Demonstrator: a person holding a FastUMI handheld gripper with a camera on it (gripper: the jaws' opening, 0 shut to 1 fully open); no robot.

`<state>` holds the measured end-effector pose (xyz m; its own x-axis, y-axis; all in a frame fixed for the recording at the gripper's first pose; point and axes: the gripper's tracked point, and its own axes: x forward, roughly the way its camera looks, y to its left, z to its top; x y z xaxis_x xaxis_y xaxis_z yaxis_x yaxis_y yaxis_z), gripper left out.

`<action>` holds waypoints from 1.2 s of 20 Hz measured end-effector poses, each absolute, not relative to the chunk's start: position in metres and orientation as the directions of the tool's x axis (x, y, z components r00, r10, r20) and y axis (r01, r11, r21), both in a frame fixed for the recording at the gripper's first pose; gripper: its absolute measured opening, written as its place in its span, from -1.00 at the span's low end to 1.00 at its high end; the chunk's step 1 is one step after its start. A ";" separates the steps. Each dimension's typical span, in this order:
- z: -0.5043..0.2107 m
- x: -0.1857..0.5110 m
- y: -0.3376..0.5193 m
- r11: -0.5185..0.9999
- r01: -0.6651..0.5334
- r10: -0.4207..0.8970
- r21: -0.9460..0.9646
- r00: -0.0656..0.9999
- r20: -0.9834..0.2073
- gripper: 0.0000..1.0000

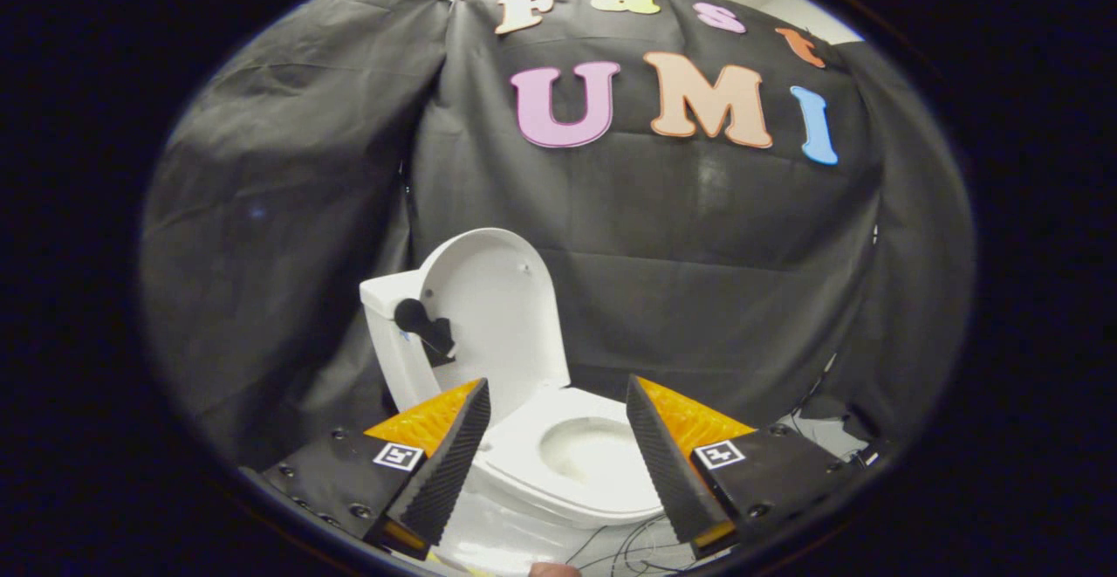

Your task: Open the toilet lid.

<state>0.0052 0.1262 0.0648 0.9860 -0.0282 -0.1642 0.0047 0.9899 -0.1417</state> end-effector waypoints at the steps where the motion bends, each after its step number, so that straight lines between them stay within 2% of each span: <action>1: 0.069 0.005 0.124 0.994 0.008 -0.023 -0.108 0.990 -0.138 0.94; 4: 0.075 0.002 0.105 0.989 0.062 -0.080 -0.132 0.988 -0.130 0.96; 9: 0.094 0.001 0.080 0.985 0.076 -0.091 -0.155 0.992 -0.092 0.95; 16: 0.101 -0.015 0.019 0.975 0.216 -0.218 -0.053 0.975 -0.034 0.94; 18: 0.104 -0.014 0.013 0.976 0.217 -0.217 0.000 0.976 -0.007 0.94; 24: 0.102 -0.022 -0.008 0.969 0.249 -0.249 -0.007 0.969 -0.005 0.93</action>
<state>-0.0219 -0.0075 0.1018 0.9686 -0.2486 -0.0053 0.2486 0.9686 -0.0066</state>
